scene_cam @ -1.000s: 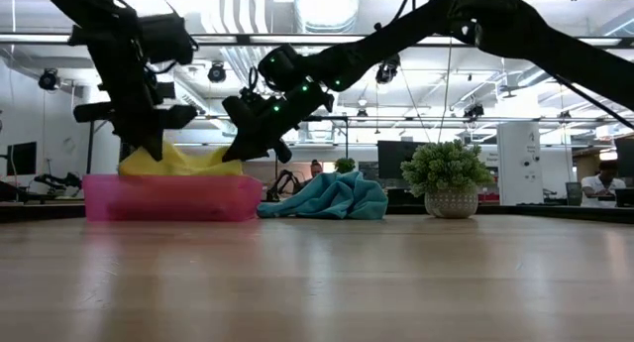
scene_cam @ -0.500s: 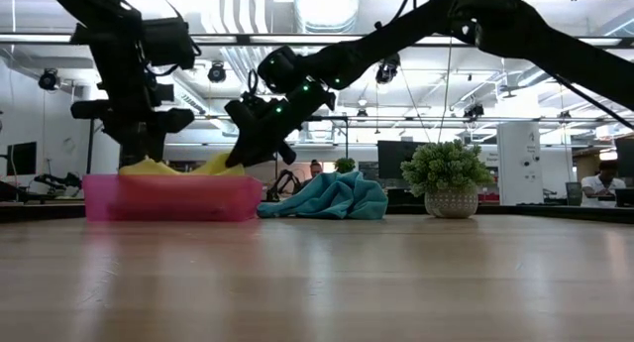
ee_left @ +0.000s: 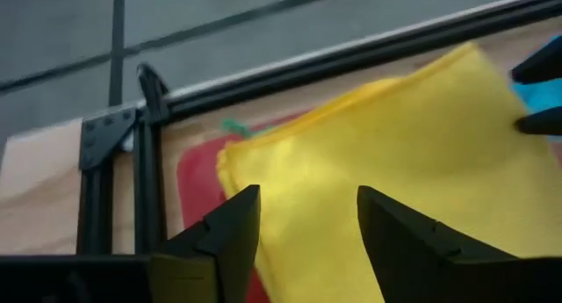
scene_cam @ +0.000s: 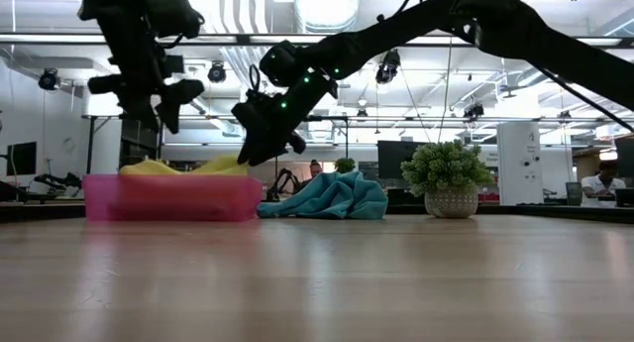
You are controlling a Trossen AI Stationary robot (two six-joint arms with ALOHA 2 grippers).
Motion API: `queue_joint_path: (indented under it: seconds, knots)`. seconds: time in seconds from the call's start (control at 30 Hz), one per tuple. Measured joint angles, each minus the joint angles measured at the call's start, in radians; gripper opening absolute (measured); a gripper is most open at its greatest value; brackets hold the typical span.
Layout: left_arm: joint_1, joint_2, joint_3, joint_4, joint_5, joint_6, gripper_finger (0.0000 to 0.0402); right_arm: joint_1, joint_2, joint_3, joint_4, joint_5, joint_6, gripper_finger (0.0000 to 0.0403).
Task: Fold microfiber towels
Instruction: Put the yellow towel into the red bin
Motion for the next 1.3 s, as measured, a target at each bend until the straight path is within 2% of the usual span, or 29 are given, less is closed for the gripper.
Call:
queue_joint_path:
  seconds: [0.13,0.33,0.67,1.07,1.3]
  knots:
    - [0.000,0.022,-0.009,0.067,0.038,0.040,0.0176,-0.009,0.000,0.041,-0.085,0.004,-0.009,0.0144]
    - [-0.001,0.115,-0.011,0.059,0.058,0.041,0.0176,-0.008,-0.002,0.083,-0.265,0.004,-0.071,0.0134]
    - [0.001,0.275,-0.012,-0.011,0.059,0.041,0.0176,0.025,-0.063,0.037,-0.445,0.002,-0.121,0.0129]
    - [0.013,0.334,-0.012,-0.028,0.031,0.040,0.0176,0.104,-0.230,-0.182,-0.440,0.005,-0.143,0.0128]
    - [0.012,0.288,-0.003,-0.027,0.030,0.039,0.0176,0.133,-0.407,-0.475,-0.314,0.012,-0.111,0.0125]
